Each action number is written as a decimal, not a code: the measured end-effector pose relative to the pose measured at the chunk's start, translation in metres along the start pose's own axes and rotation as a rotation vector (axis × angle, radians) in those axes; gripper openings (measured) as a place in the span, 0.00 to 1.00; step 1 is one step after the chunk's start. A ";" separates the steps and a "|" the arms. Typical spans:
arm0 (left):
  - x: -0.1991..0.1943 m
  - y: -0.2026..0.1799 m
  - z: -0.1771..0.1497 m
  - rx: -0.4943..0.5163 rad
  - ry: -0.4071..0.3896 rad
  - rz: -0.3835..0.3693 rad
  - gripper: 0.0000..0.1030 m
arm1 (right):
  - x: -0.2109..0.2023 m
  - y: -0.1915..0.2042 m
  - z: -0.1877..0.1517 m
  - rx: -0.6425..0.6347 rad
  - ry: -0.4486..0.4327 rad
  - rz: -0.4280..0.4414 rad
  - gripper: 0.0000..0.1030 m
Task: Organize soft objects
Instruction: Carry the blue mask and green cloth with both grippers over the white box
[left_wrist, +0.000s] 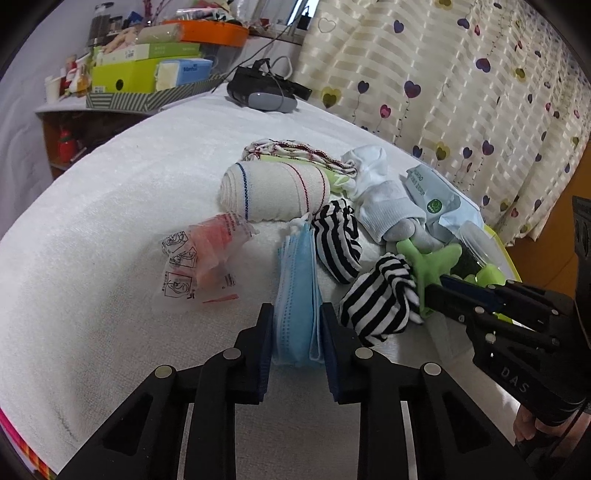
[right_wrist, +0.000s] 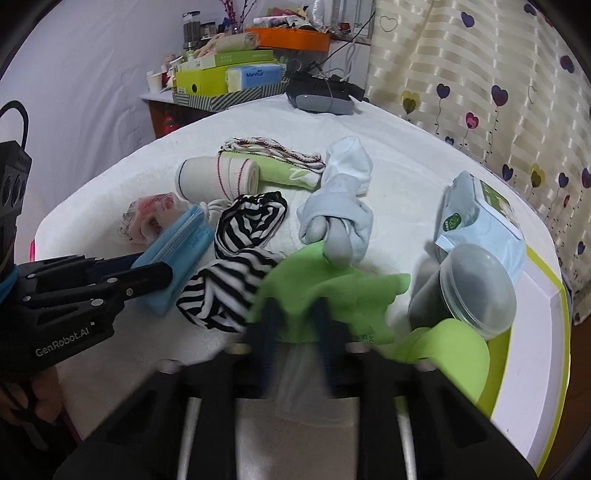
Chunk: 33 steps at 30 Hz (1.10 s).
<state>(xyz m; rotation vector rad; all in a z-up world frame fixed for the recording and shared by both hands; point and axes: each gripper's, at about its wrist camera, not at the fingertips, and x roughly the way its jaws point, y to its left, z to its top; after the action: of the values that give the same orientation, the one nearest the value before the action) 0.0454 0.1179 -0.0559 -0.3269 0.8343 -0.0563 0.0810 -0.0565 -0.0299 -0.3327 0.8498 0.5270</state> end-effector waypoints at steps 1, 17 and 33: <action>0.000 0.000 0.000 0.001 -0.001 0.000 0.22 | 0.000 0.000 0.000 0.001 -0.002 0.001 0.11; -0.021 -0.009 -0.002 0.022 -0.051 -0.017 0.22 | -0.051 -0.016 -0.001 0.090 -0.138 0.086 0.11; -0.051 -0.041 0.002 0.082 -0.121 -0.029 0.21 | -0.096 -0.026 -0.015 0.130 -0.245 0.090 0.11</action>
<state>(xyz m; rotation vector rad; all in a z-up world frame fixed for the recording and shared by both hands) 0.0155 0.0887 -0.0054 -0.2624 0.7055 -0.0962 0.0340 -0.1147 0.0371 -0.1079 0.6591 0.5798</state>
